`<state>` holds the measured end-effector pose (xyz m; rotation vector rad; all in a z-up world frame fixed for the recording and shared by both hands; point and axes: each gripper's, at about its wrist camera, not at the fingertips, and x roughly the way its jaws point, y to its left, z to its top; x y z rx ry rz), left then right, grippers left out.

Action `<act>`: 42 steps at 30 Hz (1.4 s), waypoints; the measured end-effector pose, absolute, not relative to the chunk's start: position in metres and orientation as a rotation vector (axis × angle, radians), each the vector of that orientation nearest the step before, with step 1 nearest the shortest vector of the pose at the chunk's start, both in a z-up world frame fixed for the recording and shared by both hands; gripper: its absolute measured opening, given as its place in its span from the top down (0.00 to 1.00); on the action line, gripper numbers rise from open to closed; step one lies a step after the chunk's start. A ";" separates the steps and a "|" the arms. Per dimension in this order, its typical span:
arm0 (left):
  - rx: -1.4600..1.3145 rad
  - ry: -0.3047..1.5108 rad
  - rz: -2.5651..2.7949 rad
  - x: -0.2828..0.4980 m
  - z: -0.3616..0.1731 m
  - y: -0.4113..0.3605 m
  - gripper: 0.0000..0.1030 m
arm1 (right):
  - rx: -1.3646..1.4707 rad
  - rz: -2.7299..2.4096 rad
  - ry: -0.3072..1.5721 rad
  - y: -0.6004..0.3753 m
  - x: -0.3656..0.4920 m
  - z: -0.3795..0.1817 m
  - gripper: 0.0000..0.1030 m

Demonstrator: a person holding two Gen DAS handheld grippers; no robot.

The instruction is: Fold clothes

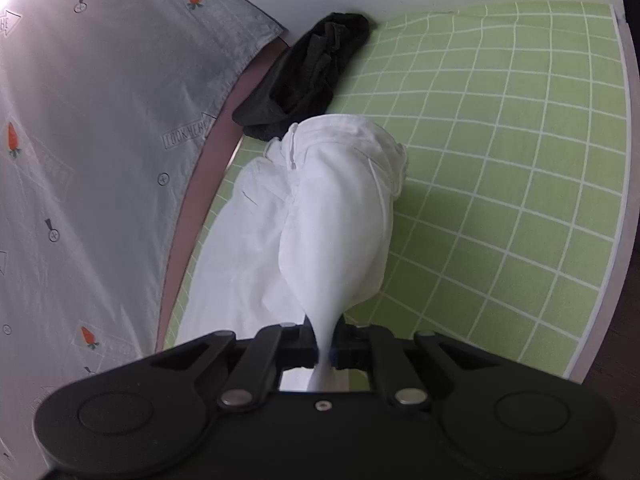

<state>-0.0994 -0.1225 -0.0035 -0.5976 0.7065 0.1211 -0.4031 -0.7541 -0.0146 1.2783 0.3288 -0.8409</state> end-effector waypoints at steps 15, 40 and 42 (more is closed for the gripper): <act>-0.512 0.720 0.034 0.066 -0.044 -0.212 0.97 | 1.178 -0.847 0.354 -0.772 -0.347 -0.029 0.95; -0.530 0.949 0.132 0.148 -0.184 -0.233 0.22 | 1.064 -1.023 0.504 -0.772 -0.209 -0.142 0.25; -0.521 0.944 0.115 0.153 -0.185 -0.240 0.22 | 1.105 -0.995 0.491 -0.770 -0.202 -0.150 0.25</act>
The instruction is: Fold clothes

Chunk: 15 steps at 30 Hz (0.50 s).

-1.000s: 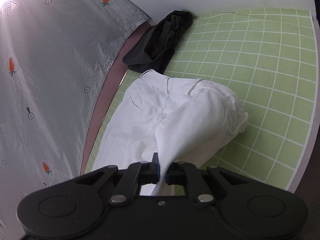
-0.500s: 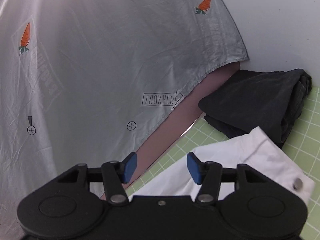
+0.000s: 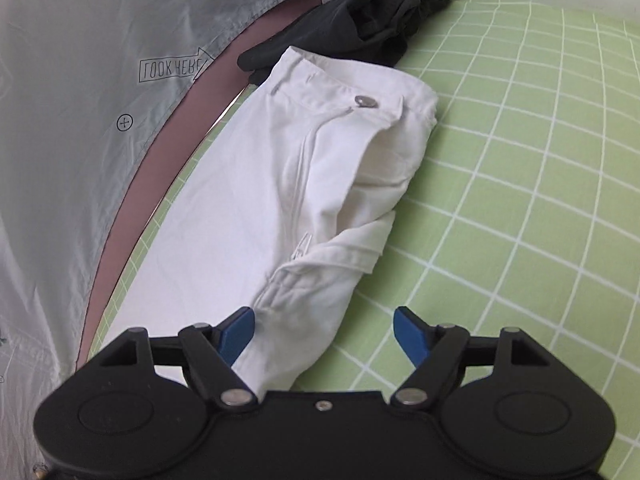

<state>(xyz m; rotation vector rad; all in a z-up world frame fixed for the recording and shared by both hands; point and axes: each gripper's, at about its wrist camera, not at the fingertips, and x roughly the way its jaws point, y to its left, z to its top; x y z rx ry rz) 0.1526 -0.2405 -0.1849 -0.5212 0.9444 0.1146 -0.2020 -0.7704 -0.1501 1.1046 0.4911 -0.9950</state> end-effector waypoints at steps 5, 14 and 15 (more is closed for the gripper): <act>-0.444 0.920 0.121 0.162 -0.184 -0.257 0.53 | 1.127 -0.948 0.484 -0.767 -0.174 -0.157 0.23; -0.396 0.882 0.070 0.137 -0.167 -0.244 0.94 | 1.062 -0.899 0.486 -0.762 -0.177 -0.154 0.93; -0.407 0.893 0.064 0.126 -0.166 -0.240 0.94 | 1.059 -0.894 0.484 -0.761 -0.183 -0.153 0.93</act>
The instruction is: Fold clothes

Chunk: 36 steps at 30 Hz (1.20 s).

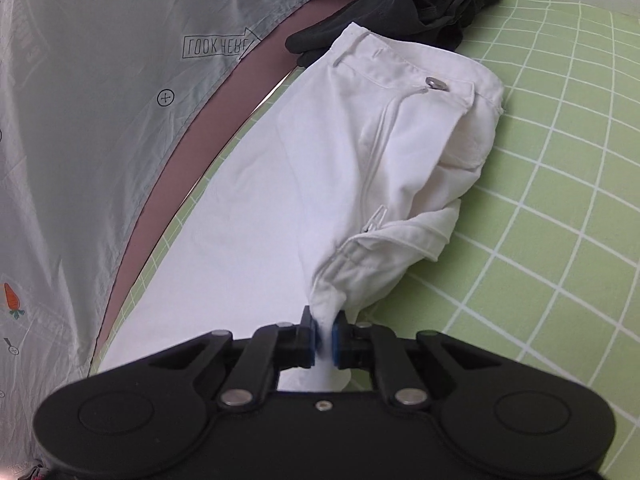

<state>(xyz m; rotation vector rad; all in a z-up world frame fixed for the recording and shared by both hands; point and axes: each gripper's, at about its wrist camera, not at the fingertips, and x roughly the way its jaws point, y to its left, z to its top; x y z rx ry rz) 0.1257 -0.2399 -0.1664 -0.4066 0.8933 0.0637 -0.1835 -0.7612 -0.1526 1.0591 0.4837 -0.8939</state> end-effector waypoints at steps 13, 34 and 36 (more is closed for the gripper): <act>-0.430 1.034 0.054 -0.046 -0.162 -0.200 0.79 | 0.987 -0.967 0.557 -0.787 -0.318 -0.161 0.91; -0.418 1.026 -0.083 -0.018 -0.119 -0.144 1.00 | 0.380 -0.842 0.729 -0.615 -0.259 -0.114 0.01; -0.383 0.961 -0.155 -0.010 -0.102 -0.145 1.00 | 0.358 -0.854 0.740 -0.598 -0.256 -0.117 0.01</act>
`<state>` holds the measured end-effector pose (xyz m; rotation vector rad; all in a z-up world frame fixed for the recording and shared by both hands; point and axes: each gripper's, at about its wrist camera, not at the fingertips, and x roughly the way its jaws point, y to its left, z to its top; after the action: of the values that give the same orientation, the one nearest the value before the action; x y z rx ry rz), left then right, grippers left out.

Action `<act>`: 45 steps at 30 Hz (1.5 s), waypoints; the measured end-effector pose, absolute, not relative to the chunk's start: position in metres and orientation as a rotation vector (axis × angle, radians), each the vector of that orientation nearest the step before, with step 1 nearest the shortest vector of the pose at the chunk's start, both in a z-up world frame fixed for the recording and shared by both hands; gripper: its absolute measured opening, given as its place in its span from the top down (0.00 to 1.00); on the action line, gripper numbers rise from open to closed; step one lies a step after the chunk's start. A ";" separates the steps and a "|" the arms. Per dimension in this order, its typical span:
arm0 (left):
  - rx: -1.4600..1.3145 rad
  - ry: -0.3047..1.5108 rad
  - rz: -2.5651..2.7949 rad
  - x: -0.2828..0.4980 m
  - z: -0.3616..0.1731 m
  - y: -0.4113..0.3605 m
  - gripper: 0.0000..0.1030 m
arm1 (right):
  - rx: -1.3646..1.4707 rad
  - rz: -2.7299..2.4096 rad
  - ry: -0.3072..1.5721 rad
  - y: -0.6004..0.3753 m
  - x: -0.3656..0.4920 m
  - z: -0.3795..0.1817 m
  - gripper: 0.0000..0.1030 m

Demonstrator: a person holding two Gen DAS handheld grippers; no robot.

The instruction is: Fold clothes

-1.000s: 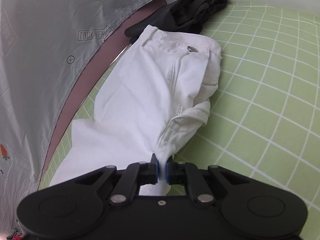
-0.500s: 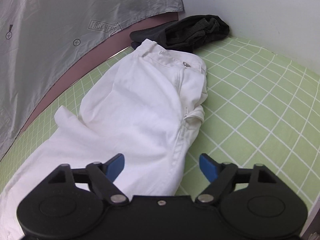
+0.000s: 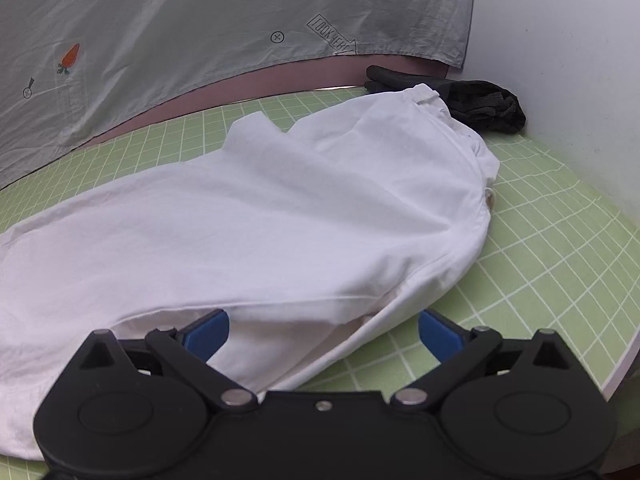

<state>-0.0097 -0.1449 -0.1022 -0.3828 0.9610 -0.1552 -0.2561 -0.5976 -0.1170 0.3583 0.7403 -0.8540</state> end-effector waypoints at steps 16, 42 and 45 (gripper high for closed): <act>-0.192 1.082 -0.186 -0.002 -0.146 -0.118 0.29 | 0.380 -0.916 0.757 -0.539 -0.258 -0.123 0.01; -0.148 0.784 -0.363 0.040 -0.057 -0.158 0.99 | 0.365 -0.905 0.766 -0.525 -0.247 -0.126 0.01; -0.163 0.884 -0.291 0.042 -0.095 -0.147 0.99 | 0.362 -0.909 0.775 -0.524 -0.247 -0.129 0.01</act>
<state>0.0415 -0.1475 -0.0950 -0.1625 0.8845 -0.2912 -0.2471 -0.5238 -0.1285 0.3615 0.7752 -0.9087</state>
